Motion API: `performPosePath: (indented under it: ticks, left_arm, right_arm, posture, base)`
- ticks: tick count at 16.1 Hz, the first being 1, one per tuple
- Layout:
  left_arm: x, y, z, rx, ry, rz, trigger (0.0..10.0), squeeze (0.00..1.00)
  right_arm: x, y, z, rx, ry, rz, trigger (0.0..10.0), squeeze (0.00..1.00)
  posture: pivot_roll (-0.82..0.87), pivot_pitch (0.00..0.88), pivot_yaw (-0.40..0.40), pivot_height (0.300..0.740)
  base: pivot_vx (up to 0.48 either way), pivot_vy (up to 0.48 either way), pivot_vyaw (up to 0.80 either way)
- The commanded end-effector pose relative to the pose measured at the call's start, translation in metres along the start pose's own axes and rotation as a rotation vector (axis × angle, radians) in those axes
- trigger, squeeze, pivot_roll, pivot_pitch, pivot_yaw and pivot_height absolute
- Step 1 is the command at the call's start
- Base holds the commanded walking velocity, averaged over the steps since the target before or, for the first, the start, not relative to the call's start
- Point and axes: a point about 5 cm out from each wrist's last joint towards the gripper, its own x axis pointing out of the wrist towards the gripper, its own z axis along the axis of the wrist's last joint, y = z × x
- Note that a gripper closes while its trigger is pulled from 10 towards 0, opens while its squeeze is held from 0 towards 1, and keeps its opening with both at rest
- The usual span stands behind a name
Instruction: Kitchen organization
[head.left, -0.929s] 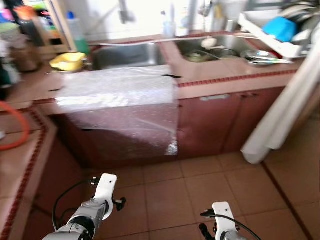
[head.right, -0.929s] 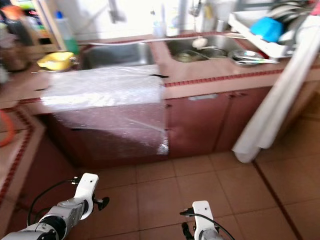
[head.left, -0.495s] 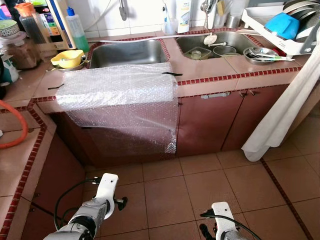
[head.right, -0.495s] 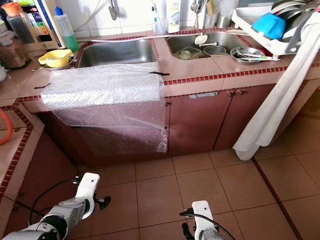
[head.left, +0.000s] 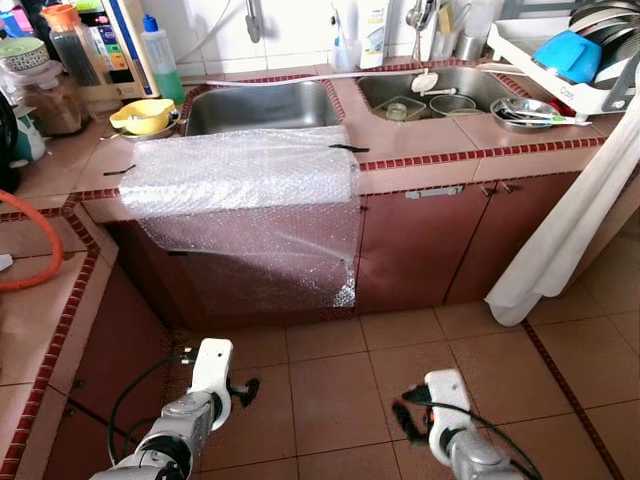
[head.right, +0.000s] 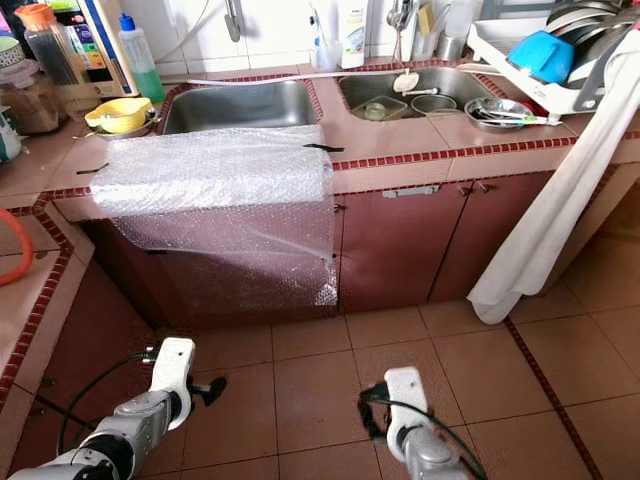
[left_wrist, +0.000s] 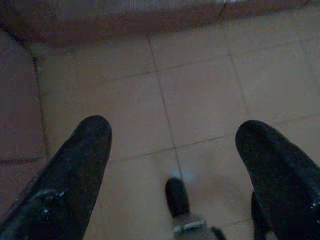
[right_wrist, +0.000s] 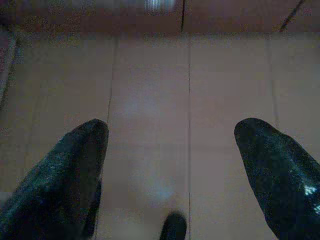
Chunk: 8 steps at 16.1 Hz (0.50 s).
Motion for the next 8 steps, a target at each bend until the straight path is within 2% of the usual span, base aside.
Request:
performPosePath:
  ticks: [1, 2, 4, 5, 7, 8]
  left_arm:
    - [-0.001, 0.001, 0.005, -0.002, -0.056, -0.006, 10.0, 0.0]
    - [-0.001, 0.001, 0.009, -0.018, -0.118, -0.011, 10.0, 0.0]
    - [-0.003, 0.001, 0.018, 0.062, -0.21, -0.018, 10.0, 0.0]
    - [-0.004, 0.002, 0.02, 0.067, -0.232, -0.007, 10.0, 0.0]
    - [-0.006, 0.005, 0.023, 0.151, -0.264, 0.045, 10.0, 0.0]
    - [-0.006, 0.005, 0.021, 0.14, -0.259, 0.039, 10.0, 0.0]
  right_arm:
    - [-0.001, -0.009, 0.02, 0.003, -0.125, 0.004, 10.0, 0.0]
    - [-0.011, -0.016, 0.042, -0.054, -0.268, 0.011, 10.0, 0.0]
    - [-0.031, -0.02, 0.066, -0.061, -0.403, -0.017, 10.0, 0.0]
    - [-0.036, -0.019, 0.07, -0.042, -0.427, -0.018, 10.0, 0.0]
    - [-0.05, -0.014, 0.081, -0.054, -0.499, -0.031, 10.0, 0.0]
    - [-0.055, -0.009, 0.082, -0.041, -0.517, -0.045, 10.0, 0.0]
  posture:
    - [-0.01, 0.012, 0.068, 0.74]
    - [-0.01, 0.017, 0.068, 0.74]
    - [-0.01, 0.023, 0.07, 0.74]
    - [-0.01, 0.023, 0.07, 0.74]
    - [-0.01, 0.026, 0.071, 0.74]
    - [-0.01, 0.024, 0.071, 0.74]
  base:
    - [0.0, 0.0, 0.0]
    - [0.0, 0.0, 0.0]
    - [0.0, 0.0, 0.0]
    - [0.0, 0.0, 0.0]
    - [0.0, 0.0, 0.0]
    - [0.0, 0.0, 0.0]
